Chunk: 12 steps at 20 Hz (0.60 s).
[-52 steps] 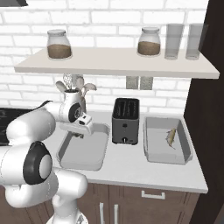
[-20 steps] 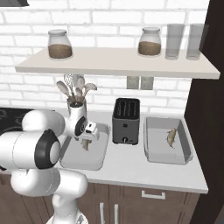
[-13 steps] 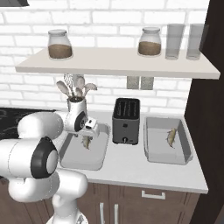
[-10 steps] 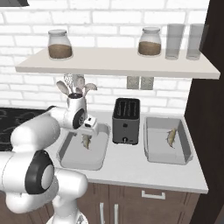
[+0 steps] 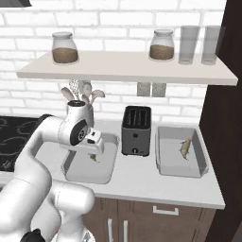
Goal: Place one lemon and one fish in each tupperware on the nearby counter, to pack two identical lunches.
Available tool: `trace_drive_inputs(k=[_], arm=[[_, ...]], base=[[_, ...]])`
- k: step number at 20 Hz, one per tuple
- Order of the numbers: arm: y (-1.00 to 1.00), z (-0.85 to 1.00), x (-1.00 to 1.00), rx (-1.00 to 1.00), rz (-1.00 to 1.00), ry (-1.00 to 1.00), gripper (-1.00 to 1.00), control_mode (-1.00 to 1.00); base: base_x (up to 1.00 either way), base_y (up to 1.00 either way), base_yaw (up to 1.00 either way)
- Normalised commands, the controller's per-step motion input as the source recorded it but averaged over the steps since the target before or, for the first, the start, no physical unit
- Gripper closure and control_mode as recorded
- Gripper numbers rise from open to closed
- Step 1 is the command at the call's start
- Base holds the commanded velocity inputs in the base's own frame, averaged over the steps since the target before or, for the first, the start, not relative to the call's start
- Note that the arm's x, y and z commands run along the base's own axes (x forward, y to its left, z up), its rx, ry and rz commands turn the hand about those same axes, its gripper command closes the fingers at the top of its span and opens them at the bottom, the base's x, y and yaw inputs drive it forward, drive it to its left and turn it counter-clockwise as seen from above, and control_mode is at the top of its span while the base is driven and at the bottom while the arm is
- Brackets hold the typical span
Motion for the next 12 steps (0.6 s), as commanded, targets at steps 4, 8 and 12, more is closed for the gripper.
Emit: trace_drive_inputs(k=[4, 8, 12], arm=[[0.0, 0.48, -1.0, 0.0, 0.07, 0.0, -1.0, -1.0], [0.02, 0.61, -1.0, 0.0, 0.09, -0.02, -1.0, -1.0], [0.13, 0.31, -0.66, 0.0, 0.06, -0.16, -1.0, -1.0]], base=[[0.0, 0.0, 0.0], [0.0, 0.0, 0.0], [0.0, 0.0, 0.0]])
